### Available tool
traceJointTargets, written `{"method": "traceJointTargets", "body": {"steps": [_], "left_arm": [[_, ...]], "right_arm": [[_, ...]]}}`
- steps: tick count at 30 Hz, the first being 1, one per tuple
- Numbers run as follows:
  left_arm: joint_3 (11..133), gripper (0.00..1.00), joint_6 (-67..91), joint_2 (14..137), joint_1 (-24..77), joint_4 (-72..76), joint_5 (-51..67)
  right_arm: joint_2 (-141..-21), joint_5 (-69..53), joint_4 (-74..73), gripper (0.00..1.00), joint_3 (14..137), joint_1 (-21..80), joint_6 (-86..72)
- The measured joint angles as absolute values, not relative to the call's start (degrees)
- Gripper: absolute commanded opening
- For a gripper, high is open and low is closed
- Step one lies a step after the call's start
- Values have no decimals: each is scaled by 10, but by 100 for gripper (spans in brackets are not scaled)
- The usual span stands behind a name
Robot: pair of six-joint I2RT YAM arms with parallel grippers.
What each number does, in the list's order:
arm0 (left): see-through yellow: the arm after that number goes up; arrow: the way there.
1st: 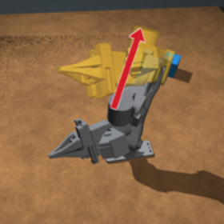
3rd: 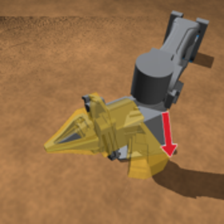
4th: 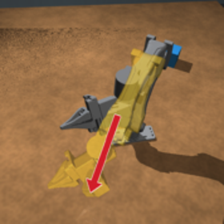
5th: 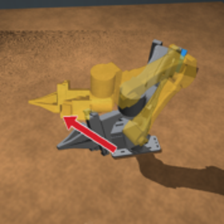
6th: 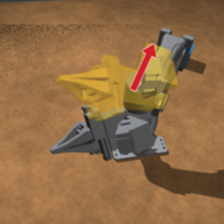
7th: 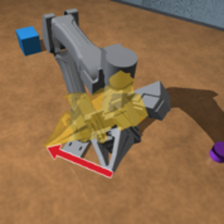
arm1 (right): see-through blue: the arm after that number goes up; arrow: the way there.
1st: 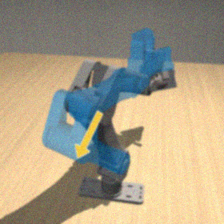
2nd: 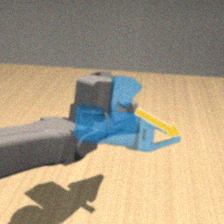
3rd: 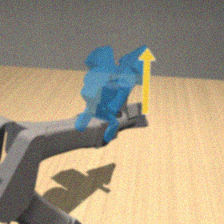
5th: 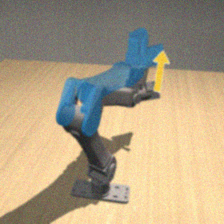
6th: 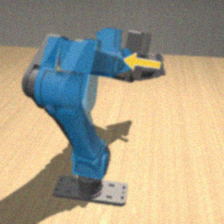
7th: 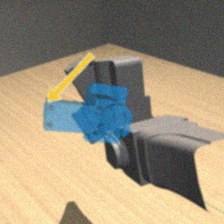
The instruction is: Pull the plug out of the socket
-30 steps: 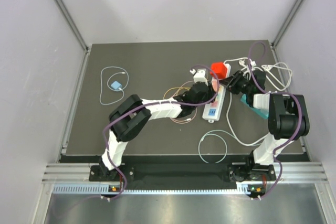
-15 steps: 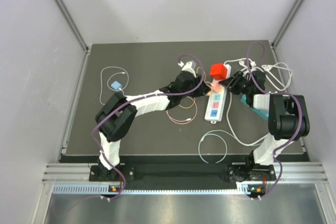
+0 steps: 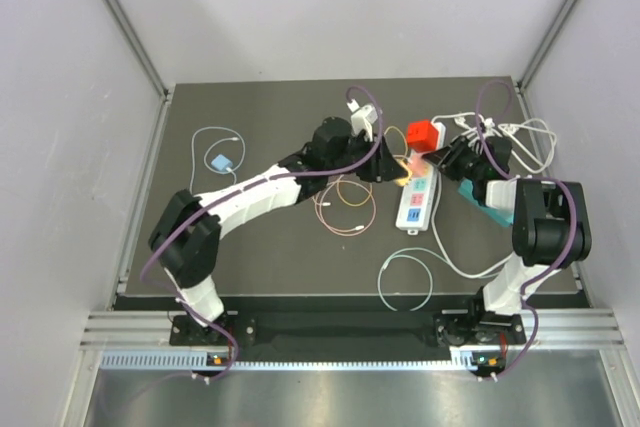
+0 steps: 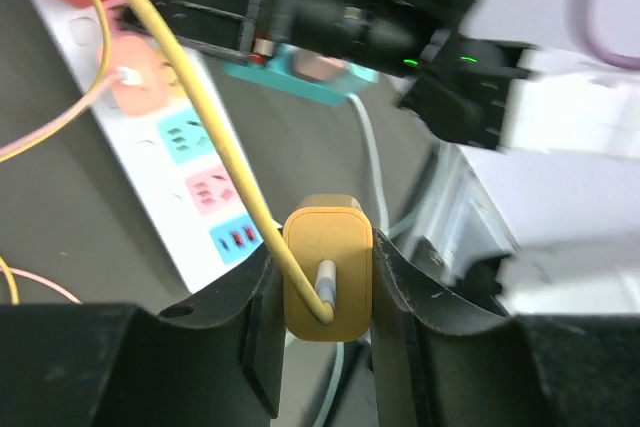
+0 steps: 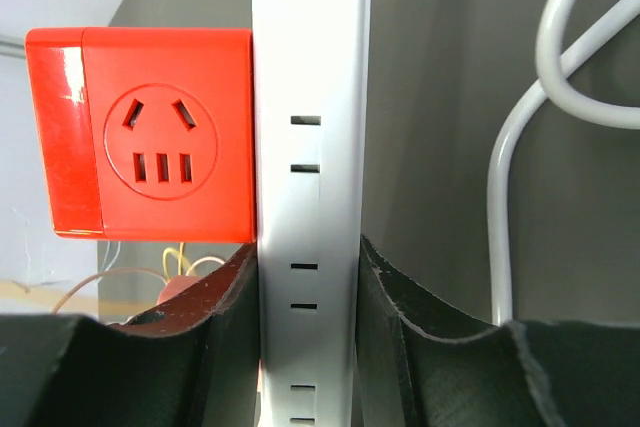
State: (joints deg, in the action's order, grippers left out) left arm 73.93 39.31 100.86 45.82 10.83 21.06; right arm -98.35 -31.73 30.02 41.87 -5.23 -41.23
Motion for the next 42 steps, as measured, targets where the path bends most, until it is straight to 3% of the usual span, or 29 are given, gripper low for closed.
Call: {"method": "traceJointTargets", "body": {"steps": [5, 9, 15, 23, 33, 42], "left_arm": [[826, 0, 371, 960, 433, -6, 305], [936, 0, 339, 922, 427, -68, 315], [1081, 0, 241, 843, 431, -186, 143], [1174, 0, 116, 752, 428, -235, -92], [975, 0, -35, 667, 412, -136, -387], [825, 0, 24, 758, 157, -124, -357]], "right_arm": [[-987, -323, 309, 0, 416, -64, -418], [-990, -325, 309, 0, 416, -65, -420], [-990, -326, 309, 0, 416, -66, -421], [-990, -327, 309, 0, 416, -67, -421], [-991, -327, 309, 0, 416, -67, -422], [-991, -328, 309, 0, 416, -67, -421]]}}
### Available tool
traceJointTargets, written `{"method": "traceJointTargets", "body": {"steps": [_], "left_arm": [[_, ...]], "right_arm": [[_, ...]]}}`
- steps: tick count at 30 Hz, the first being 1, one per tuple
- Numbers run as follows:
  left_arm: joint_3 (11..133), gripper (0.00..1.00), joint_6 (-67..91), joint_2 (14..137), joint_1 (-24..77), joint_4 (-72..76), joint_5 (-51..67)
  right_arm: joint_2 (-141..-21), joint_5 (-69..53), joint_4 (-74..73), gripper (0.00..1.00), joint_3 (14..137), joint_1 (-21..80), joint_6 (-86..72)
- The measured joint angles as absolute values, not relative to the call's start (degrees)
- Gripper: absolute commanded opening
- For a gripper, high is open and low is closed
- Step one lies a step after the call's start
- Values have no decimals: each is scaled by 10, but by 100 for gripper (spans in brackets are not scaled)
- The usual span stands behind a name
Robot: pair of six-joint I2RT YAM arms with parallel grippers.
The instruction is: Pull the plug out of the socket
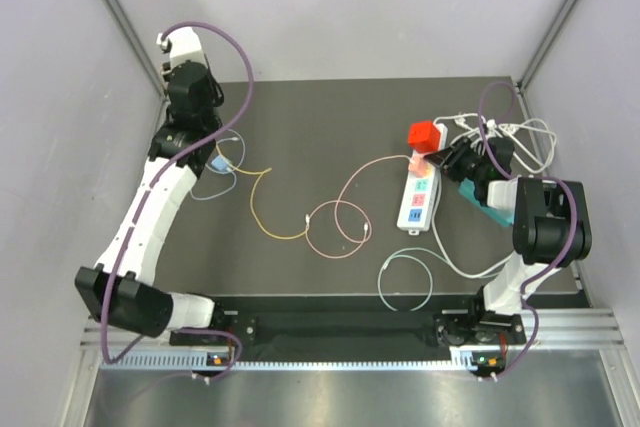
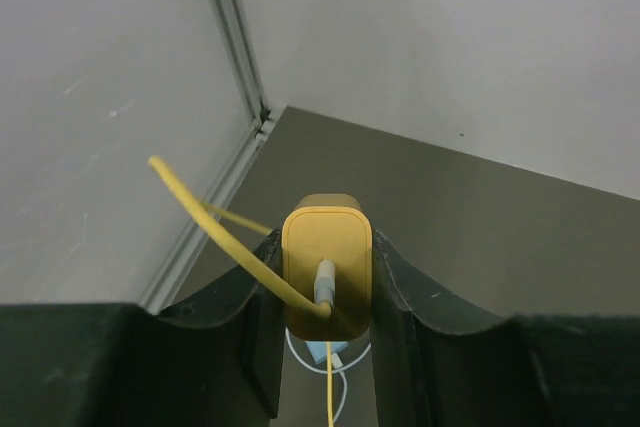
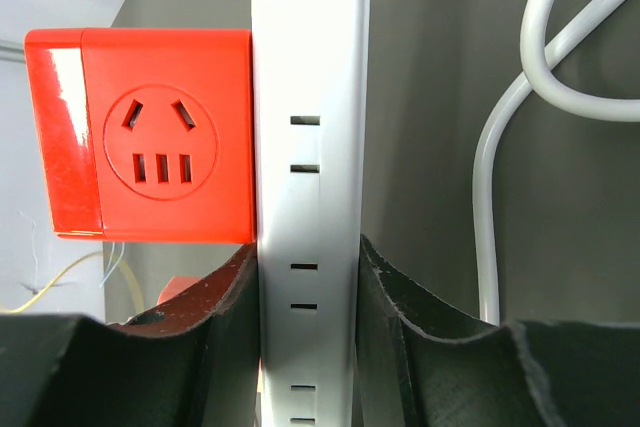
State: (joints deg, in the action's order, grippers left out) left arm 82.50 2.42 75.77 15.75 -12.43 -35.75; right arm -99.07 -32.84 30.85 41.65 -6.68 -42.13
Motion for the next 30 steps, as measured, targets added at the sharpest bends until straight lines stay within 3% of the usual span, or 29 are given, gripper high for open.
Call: {"method": "traceJointTargets", "body": {"steps": [15, 19, 20, 23, 30], "left_arm": [[768, 0, 246, 1007, -22, -154, -171], [768, 20, 270, 1046, -38, -155, -141], [768, 33, 274, 1053, -40, -155, -135], [768, 48, 282, 1071, -46, -156, -117], [765, 66, 284, 1072, -62, -155, -93]], "right_arm": [[-991, -334, 309, 0, 416, -70, -422], [-997, -339, 312, 0, 416, -71, -424], [-1000, -340, 312, 0, 416, -71, -425], [-1004, -341, 312, 0, 416, -71, -427], [-1009, -342, 313, 0, 416, -72, -432]]}}
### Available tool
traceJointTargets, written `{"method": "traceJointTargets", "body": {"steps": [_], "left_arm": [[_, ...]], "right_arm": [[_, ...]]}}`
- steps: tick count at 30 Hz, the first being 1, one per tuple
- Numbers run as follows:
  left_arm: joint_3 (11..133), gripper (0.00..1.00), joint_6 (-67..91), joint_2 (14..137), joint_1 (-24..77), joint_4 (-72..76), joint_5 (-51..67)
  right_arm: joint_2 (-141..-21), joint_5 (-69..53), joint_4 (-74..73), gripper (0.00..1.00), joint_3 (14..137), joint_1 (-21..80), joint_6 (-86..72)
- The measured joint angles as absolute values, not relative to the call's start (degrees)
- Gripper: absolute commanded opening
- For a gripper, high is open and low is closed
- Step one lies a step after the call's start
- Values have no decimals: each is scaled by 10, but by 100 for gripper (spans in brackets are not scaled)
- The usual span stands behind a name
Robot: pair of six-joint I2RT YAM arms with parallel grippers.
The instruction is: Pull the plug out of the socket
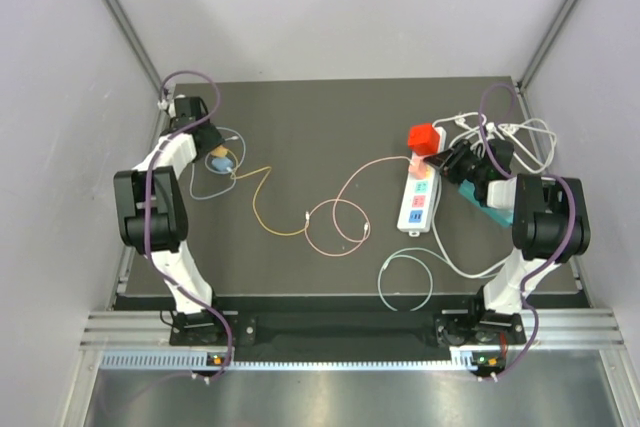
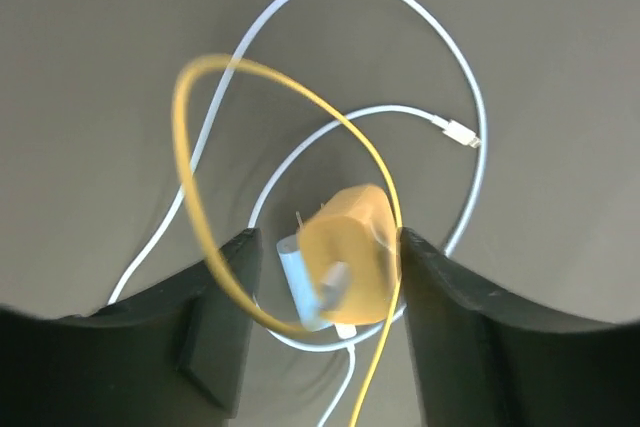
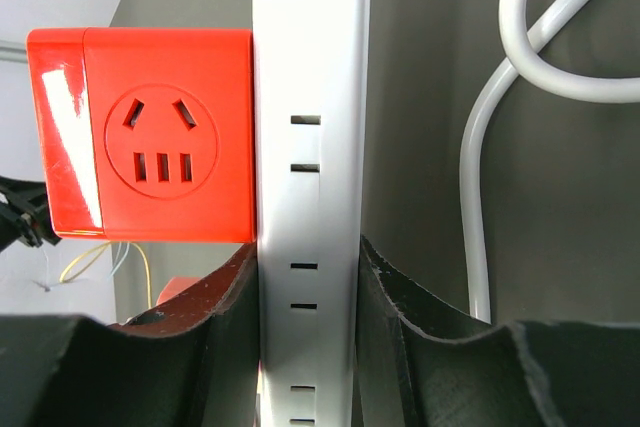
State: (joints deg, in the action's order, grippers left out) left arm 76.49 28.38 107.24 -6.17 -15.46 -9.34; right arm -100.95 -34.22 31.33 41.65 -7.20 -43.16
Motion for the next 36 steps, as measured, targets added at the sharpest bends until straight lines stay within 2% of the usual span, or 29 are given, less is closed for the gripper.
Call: {"method": "traceJointTargets", "body": {"steps": [3, 10, 16, 21, 28, 36], "left_arm": [[763, 75, 278, 1060, -66, -155, -70], [713, 82, 269, 932, -67, -142, 13], [651, 82, 283, 799, -67, -122, 100], [577, 78, 308, 739, -67, -131, 170], [438, 77, 352, 712, -60, -174, 201], [419, 76, 426, 782, 23, -195, 179]], "right_arm": [[-1009, -343, 314, 0, 416, -72, -432], [-1009, -344, 314, 0, 416, -73, -432], [-1009, -344, 314, 0, 416, -73, -432], [-1009, -345, 314, 0, 416, -73, -433], [-1009, -346, 317, 0, 416, -73, -433], [-1009, -346, 317, 0, 416, -74, -433]]}}
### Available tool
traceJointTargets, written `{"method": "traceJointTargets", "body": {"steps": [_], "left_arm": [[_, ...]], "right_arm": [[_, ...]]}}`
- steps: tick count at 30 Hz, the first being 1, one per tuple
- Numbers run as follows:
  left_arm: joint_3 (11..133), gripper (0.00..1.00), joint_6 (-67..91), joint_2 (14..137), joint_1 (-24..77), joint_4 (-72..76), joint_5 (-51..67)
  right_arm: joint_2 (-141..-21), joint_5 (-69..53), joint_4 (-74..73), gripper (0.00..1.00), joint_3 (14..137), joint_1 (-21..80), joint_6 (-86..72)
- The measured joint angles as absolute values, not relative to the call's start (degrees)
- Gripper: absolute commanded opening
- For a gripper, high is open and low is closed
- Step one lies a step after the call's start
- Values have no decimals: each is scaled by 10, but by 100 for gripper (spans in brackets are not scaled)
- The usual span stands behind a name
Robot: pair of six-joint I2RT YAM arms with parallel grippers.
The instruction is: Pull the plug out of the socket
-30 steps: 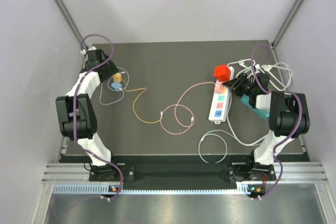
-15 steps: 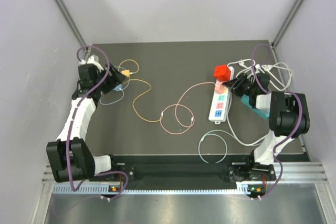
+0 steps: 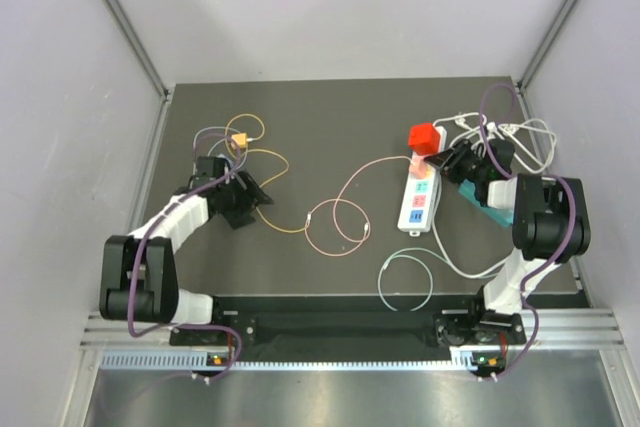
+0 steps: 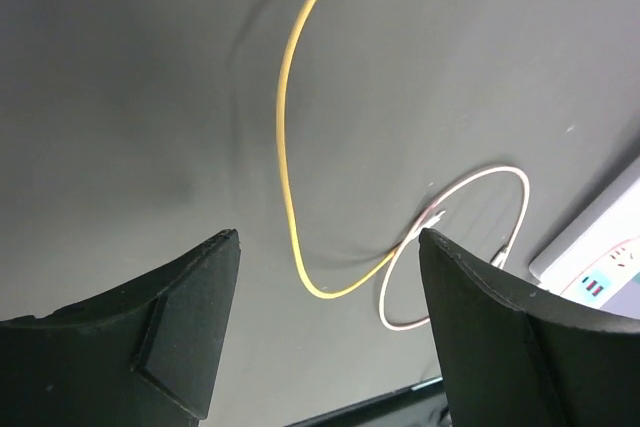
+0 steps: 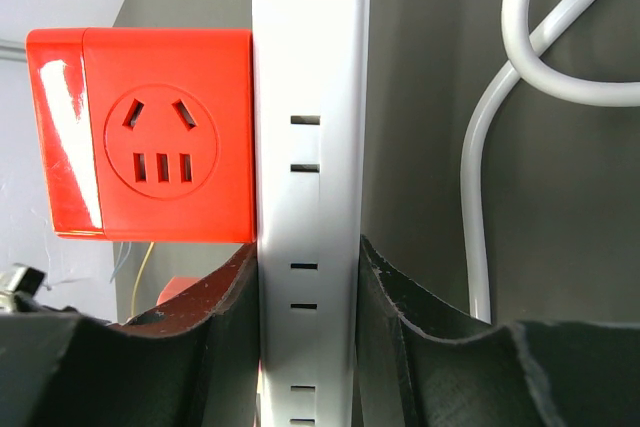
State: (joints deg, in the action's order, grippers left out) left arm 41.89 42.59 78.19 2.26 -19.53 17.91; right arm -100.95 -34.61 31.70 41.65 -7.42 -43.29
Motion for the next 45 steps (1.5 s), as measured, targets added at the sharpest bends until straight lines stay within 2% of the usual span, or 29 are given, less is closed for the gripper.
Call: {"method": "traceJointTargets", "body": {"steps": [4, 7, 12, 18, 26, 33, 41, 45], "left_arm": [[407, 72, 469, 810, 51, -179, 165], [401, 63, 493, 816, 58, -164, 151], [379, 28, 525, 820, 60, -118, 142], [361, 0, 542, 820, 60, -86, 152], [374, 0, 534, 757, 39, -95, 147], [521, 0, 451, 677, 18, -161, 59], [634, 0, 293, 683, 7, -202, 6], [686, 0, 209, 734, 7, -250, -1]], "right_arm": [[-1009, -347, 317, 0, 416, -78, -433], [-1009, -348, 317, 0, 416, -81, -433], [-1009, -349, 317, 0, 416, -84, -435], [-1009, -348, 317, 0, 416, -84, -436], [-1009, -350, 317, 0, 416, -84, -437], [-1009, -352, 318, 0, 416, -85, -438], [-1009, -353, 318, 0, 416, -86, -441], [-1009, -353, 320, 0, 416, -86, -442]]}}
